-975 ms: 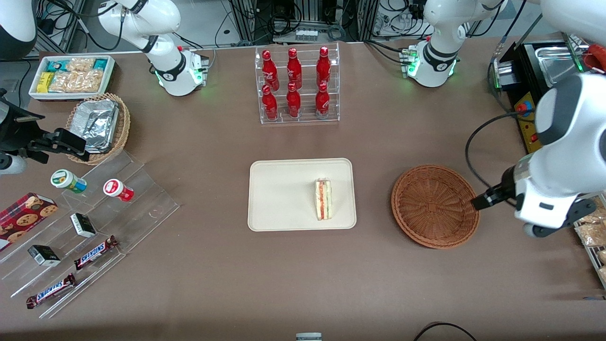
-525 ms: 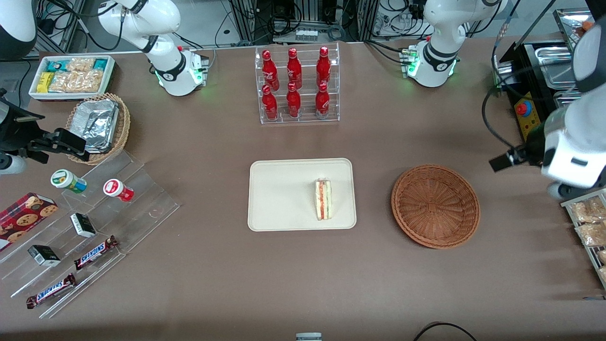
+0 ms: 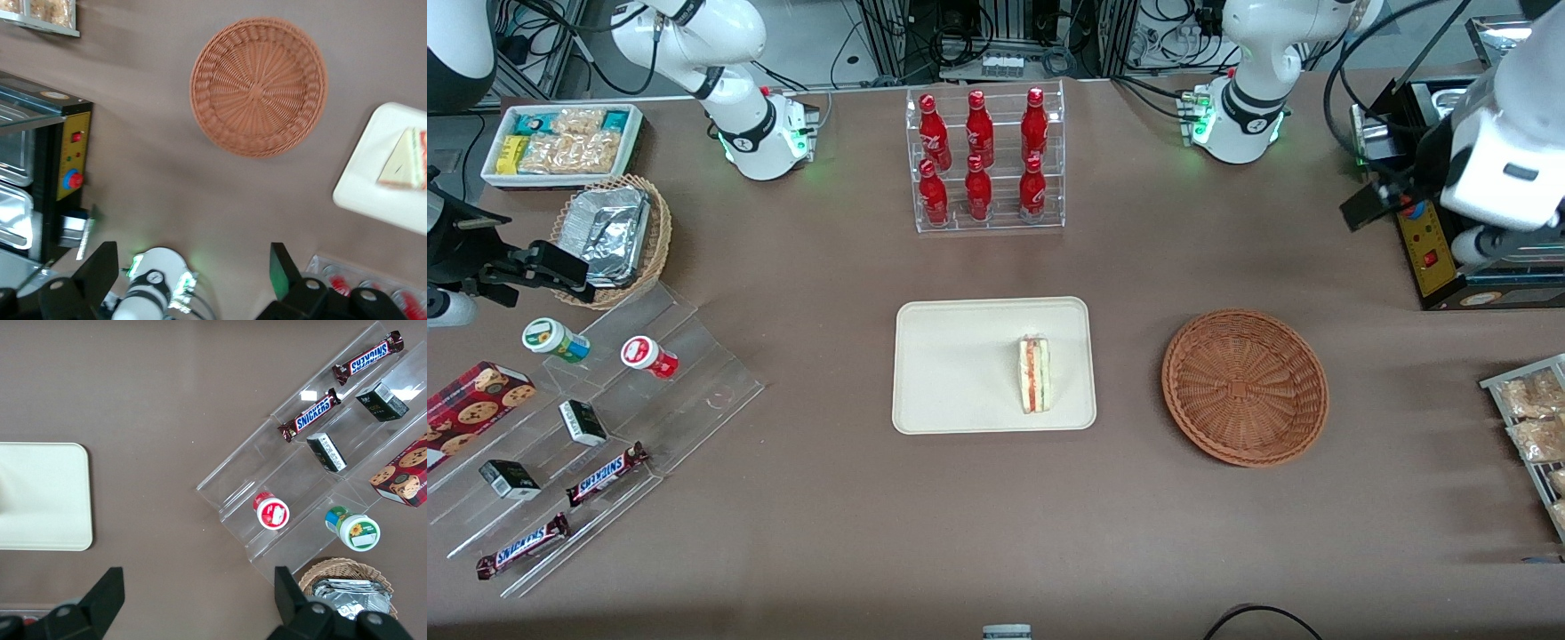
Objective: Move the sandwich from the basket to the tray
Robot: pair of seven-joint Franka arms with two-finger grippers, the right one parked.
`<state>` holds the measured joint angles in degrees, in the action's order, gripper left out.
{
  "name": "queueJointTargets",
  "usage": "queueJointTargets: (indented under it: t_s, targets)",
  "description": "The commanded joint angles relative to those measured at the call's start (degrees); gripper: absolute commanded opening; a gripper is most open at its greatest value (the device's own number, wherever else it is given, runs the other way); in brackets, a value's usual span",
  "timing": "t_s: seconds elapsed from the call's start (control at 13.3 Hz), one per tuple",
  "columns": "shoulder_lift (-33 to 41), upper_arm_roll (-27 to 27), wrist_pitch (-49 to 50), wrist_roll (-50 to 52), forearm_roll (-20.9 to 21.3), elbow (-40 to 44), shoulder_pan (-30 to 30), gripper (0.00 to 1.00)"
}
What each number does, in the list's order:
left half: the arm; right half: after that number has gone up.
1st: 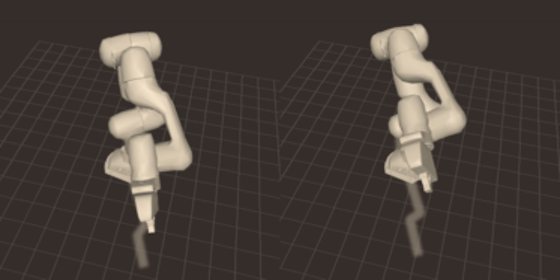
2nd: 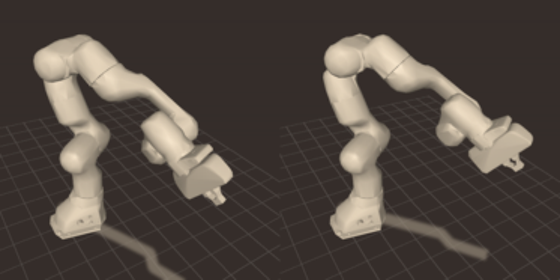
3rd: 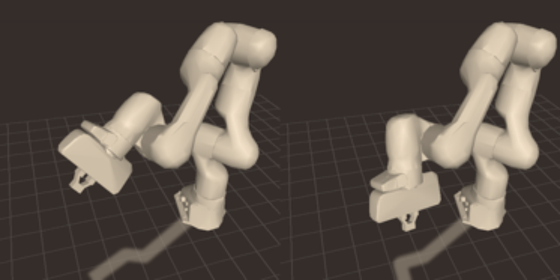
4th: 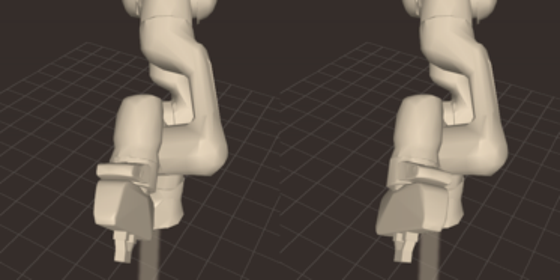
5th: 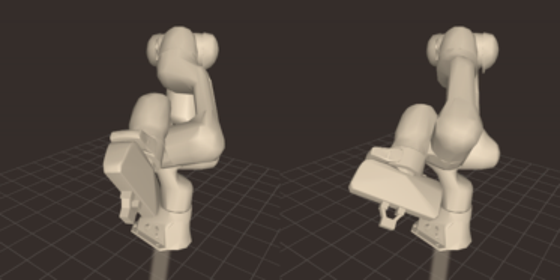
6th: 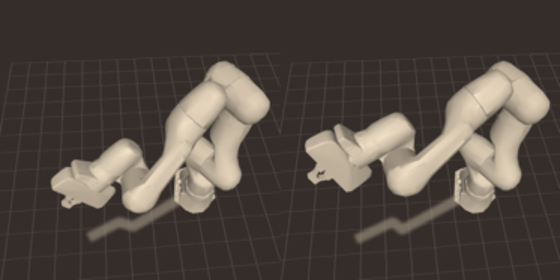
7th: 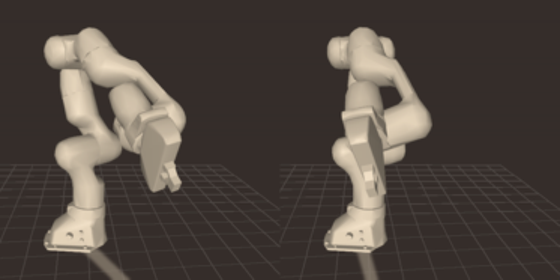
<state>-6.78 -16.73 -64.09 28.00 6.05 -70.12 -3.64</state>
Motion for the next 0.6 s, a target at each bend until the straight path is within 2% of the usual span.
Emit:
queueJointTargets:
  t_s: [0.0,0.15,0.3,0.53]
  targets:
    - [4.3,3.0,2.8,-5.3,-2.4,-3.3,0.4,1.00]
    - [5.5,4.9,3.2,-11.0,-4.6,-6.2,0.2,1.00]
    - [5.6,5.2,2.4,-18.8,-3.9,-8.8,0.3,1.00]
    - [5.6,5.2,-3.3,-20.1,-4.0,-12.7,0.2,1.00]
